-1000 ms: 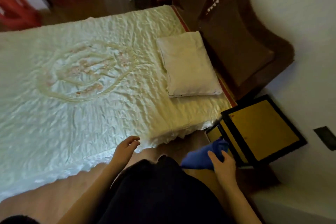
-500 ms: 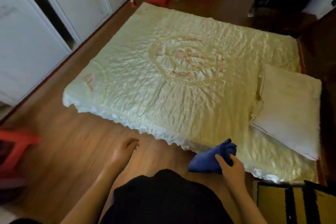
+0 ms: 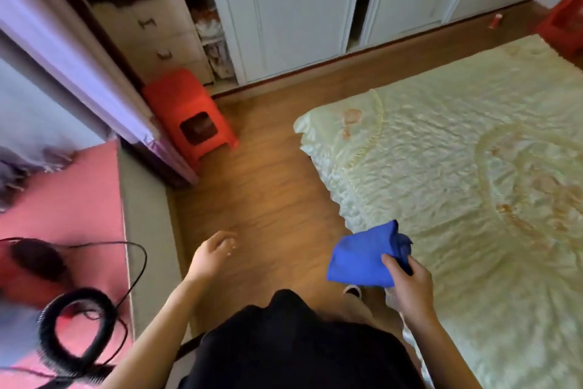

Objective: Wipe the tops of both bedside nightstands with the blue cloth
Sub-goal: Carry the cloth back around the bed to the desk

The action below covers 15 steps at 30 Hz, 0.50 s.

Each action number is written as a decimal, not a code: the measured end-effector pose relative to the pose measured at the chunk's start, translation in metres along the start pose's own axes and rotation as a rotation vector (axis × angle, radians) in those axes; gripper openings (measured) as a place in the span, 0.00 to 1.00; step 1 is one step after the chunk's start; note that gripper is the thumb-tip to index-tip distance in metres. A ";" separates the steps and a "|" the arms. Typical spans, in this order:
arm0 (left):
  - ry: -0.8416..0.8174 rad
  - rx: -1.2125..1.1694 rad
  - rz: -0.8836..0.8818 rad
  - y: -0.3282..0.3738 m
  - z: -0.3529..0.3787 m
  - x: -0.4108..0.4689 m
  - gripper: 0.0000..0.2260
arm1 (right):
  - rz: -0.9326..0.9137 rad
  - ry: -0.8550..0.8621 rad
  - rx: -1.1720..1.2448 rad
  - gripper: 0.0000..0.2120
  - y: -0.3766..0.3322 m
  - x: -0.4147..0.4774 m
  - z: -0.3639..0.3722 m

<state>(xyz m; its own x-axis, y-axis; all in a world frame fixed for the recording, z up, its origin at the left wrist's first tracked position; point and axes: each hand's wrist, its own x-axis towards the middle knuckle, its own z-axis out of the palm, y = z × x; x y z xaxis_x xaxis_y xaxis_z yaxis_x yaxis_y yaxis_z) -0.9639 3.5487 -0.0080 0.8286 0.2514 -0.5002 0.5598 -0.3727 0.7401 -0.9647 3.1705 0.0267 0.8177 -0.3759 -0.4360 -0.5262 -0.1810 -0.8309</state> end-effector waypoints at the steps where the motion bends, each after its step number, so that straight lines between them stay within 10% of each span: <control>1: 0.025 -0.031 -0.047 -0.010 -0.004 -0.001 0.09 | -0.016 -0.028 -0.021 0.13 -0.008 0.013 0.007; 15: 0.248 -0.344 -0.304 0.049 -0.005 0.134 0.13 | -0.105 -0.230 -0.249 0.20 -0.155 0.248 0.139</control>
<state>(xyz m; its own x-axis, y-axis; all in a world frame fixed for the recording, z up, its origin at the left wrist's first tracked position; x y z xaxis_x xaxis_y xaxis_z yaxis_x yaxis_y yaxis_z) -0.8254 3.5686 -0.0367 0.5805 0.5223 -0.6247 0.7081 0.0550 0.7040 -0.6480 3.2319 -0.0003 0.8866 -0.1337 -0.4429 -0.4541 -0.4346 -0.7778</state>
